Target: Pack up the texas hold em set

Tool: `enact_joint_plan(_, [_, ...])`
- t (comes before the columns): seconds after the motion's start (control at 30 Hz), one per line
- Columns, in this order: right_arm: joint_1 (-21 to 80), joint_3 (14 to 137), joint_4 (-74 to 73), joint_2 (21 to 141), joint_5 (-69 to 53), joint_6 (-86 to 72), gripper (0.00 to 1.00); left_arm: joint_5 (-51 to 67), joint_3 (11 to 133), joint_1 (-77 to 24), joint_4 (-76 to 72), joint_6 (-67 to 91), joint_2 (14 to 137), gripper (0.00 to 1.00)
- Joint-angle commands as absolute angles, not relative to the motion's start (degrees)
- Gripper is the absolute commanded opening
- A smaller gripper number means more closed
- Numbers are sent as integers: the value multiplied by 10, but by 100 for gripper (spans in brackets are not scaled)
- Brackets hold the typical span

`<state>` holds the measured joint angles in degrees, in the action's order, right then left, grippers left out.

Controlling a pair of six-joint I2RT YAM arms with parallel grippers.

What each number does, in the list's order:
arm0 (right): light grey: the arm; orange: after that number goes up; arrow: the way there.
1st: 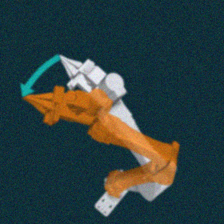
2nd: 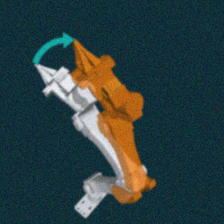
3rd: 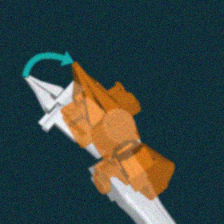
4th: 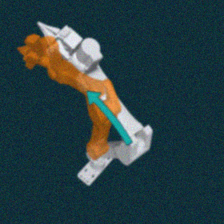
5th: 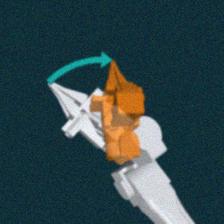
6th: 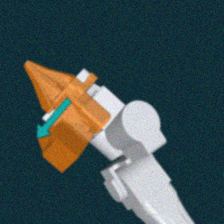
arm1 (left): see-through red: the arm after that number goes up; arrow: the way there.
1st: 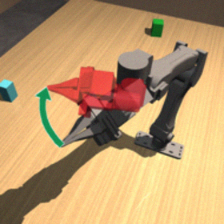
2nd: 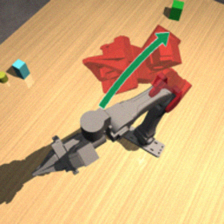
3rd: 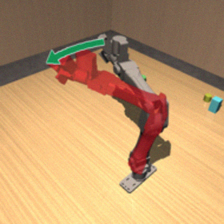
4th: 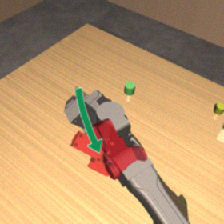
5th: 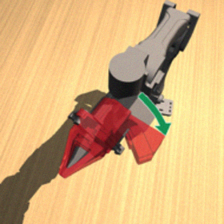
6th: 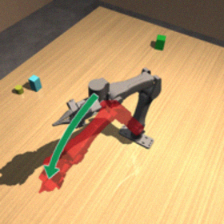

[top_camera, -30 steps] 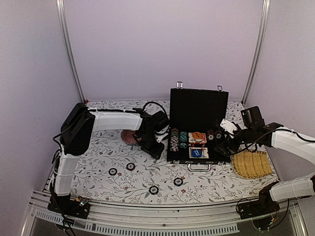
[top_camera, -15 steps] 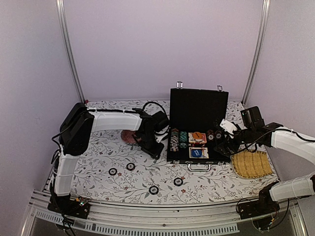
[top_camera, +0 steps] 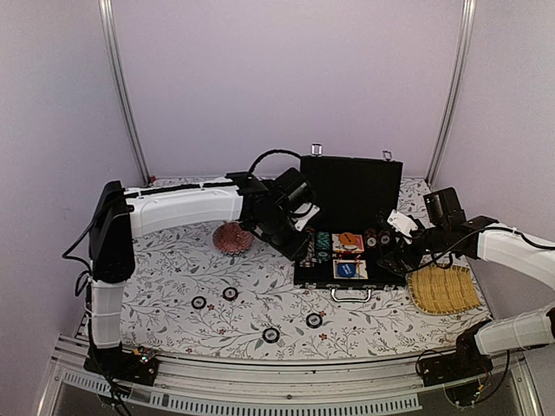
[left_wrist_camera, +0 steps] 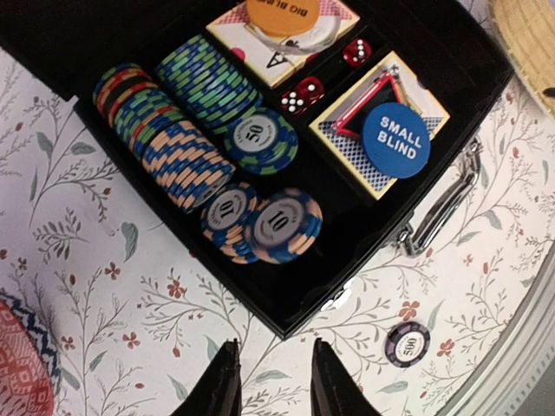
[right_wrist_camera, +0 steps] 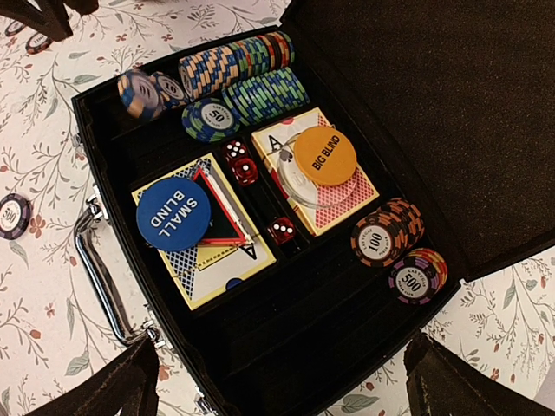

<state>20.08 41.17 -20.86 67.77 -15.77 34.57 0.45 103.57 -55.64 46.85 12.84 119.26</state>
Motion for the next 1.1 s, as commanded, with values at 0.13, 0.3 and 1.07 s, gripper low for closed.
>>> enact_joint_plan(0.13, [191,403,-196,677,-155,348,100,51,1083,-561,451,105,1258,30])
enact_joint_plan(0.3, [191,404,-196,679,-160,349,100,49,1078,-561,445,103,1255,34])
enact_joint_plan(1.07, [302,769,-353,1046,-306,522,69,22,661,-516,215,238,915,51])
